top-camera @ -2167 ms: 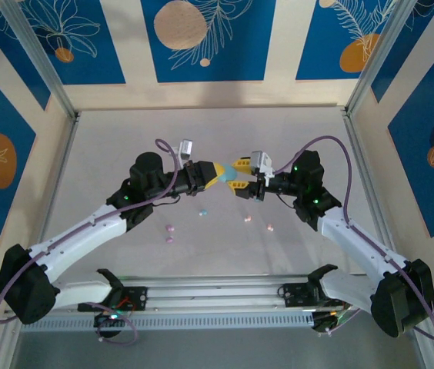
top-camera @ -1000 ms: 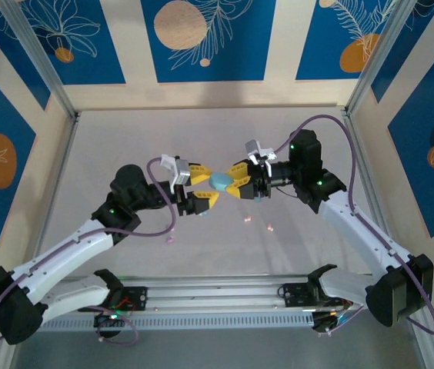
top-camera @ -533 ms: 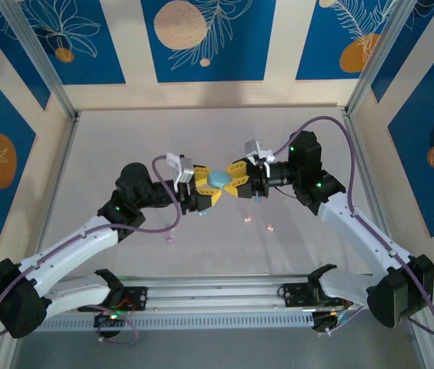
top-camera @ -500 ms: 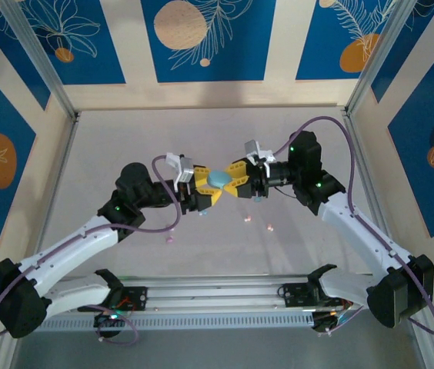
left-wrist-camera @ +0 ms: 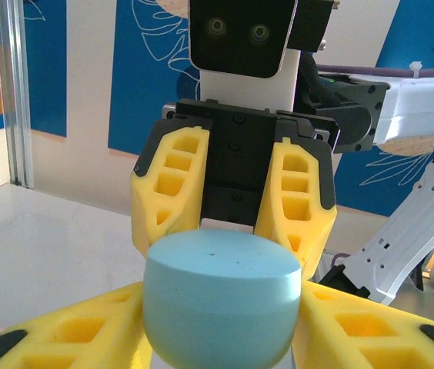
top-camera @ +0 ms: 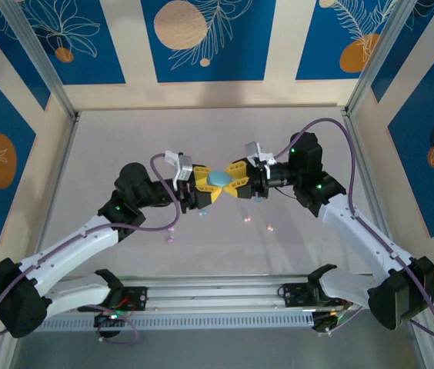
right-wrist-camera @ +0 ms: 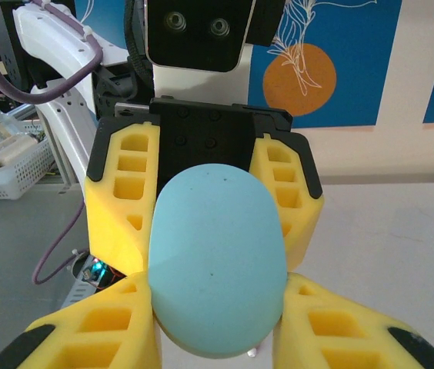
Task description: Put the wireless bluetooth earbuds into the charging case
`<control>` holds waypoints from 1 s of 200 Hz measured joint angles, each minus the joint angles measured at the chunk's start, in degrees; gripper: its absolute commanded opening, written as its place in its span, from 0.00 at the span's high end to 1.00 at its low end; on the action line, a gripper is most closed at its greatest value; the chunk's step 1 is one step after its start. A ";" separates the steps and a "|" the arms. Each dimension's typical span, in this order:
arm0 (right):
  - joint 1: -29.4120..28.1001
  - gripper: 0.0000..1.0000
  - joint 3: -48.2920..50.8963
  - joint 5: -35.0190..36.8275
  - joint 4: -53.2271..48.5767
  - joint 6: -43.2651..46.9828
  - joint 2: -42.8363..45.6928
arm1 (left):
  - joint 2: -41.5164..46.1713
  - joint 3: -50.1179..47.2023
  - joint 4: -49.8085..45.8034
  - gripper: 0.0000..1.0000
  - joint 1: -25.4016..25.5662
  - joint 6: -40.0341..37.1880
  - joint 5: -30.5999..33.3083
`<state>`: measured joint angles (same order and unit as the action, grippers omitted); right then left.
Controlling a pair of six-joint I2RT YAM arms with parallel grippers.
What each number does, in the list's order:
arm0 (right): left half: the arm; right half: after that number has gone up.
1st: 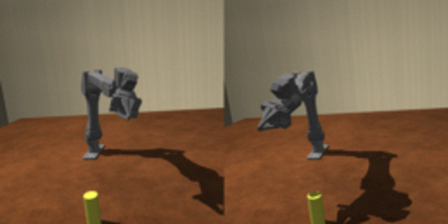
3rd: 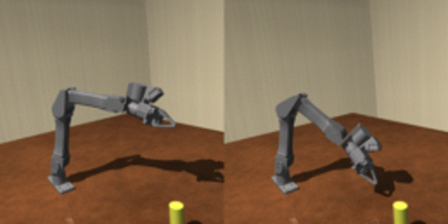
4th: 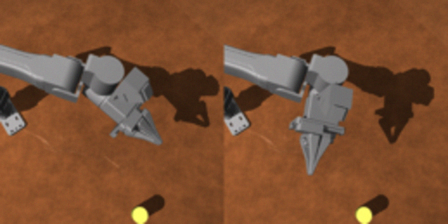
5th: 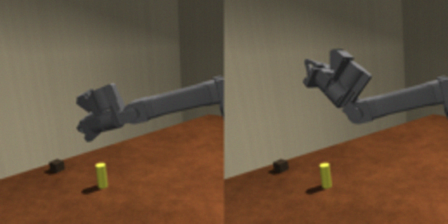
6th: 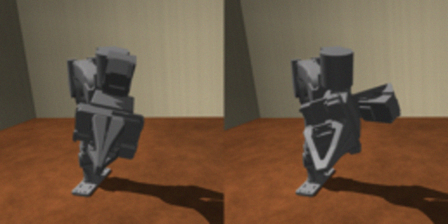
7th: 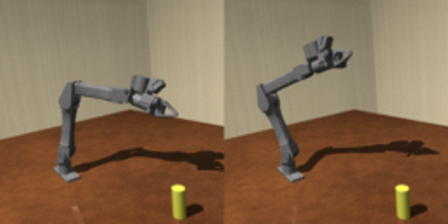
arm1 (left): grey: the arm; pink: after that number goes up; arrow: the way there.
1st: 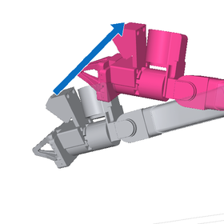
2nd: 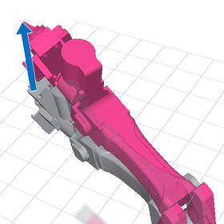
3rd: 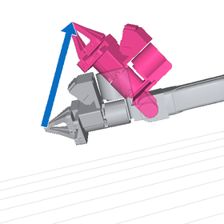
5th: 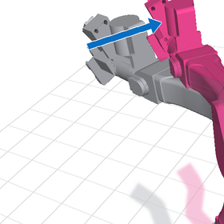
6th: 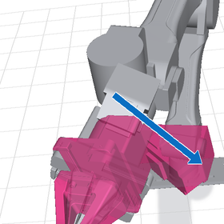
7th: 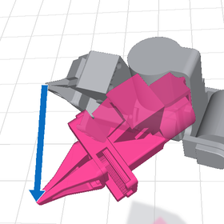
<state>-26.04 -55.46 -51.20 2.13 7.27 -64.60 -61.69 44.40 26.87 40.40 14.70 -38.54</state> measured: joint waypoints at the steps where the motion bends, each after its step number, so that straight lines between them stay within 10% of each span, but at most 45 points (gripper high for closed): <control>1: -0.02 0.69 0.00 0.00 0.00 -0.02 0.00 | 0.00 0.00 0.00 0.54 0.00 0.00 0.00; 103: -0.20 0.67 -0.04 0.00 -1.73 -0.17 0.00 | 0.00 0.13 -1.62 0.76 -0.07 -1.36 -0.44; 200: -0.85 0.68 -0.72 0.26 -4.96 1.09 -0.02 | 0.11 0.13 -2.86 0.54 0.00 -1.75 -1.11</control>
<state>-26.89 -56.18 -50.94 -2.83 8.36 -64.62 -61.58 44.53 24.01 40.40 12.95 -39.66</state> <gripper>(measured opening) 0.335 0.453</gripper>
